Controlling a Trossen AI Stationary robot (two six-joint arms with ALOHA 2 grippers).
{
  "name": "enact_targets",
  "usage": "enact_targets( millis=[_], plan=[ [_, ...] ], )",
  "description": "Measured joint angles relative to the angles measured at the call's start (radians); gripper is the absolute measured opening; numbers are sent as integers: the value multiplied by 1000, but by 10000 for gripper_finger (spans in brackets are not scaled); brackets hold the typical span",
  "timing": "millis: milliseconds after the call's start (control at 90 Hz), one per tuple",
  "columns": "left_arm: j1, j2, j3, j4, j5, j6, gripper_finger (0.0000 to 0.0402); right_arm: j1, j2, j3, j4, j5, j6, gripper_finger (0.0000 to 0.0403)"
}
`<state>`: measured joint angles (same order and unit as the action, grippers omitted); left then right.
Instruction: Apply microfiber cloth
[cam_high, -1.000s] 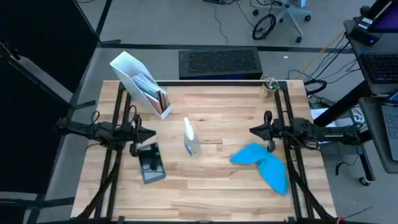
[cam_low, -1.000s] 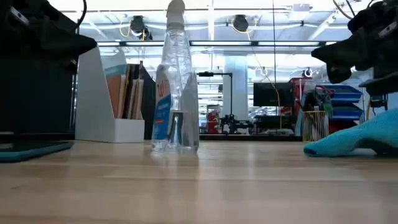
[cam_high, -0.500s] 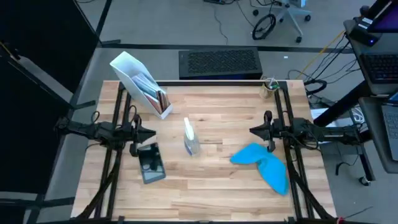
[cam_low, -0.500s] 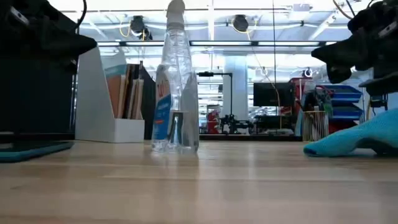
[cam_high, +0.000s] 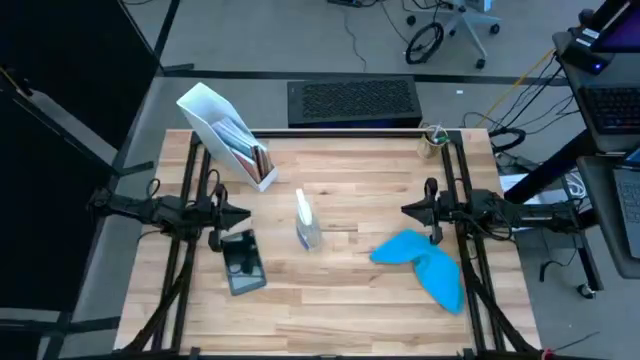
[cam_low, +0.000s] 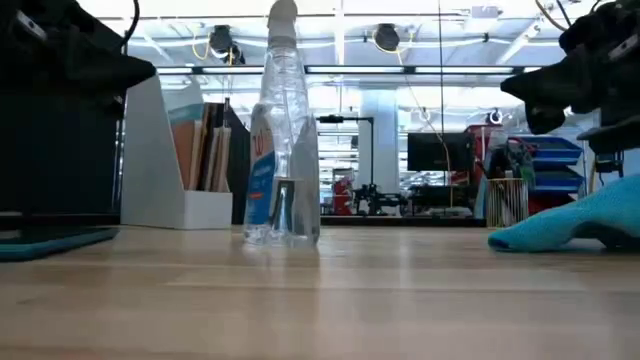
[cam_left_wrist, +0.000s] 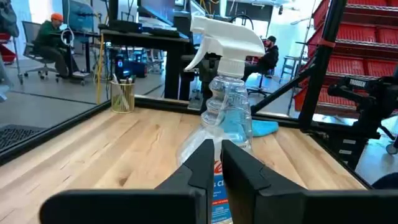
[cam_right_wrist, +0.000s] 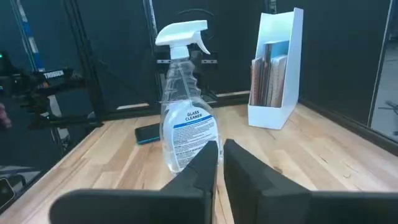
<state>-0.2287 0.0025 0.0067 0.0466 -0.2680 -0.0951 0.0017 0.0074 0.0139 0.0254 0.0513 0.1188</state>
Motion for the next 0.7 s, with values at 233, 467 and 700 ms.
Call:
enact_targets(
  millis=[233,467,700],
  plan=[
    [0,0,0,61,-8,-172,15,0,0,0,0,0,0,9],
    [1,0,2,114,-39,-295,15,0,0,0,0,0,0,9],
    [1,106,130,-210,-85,-541,1,0,0,0,0,0,0,9]
  ],
)
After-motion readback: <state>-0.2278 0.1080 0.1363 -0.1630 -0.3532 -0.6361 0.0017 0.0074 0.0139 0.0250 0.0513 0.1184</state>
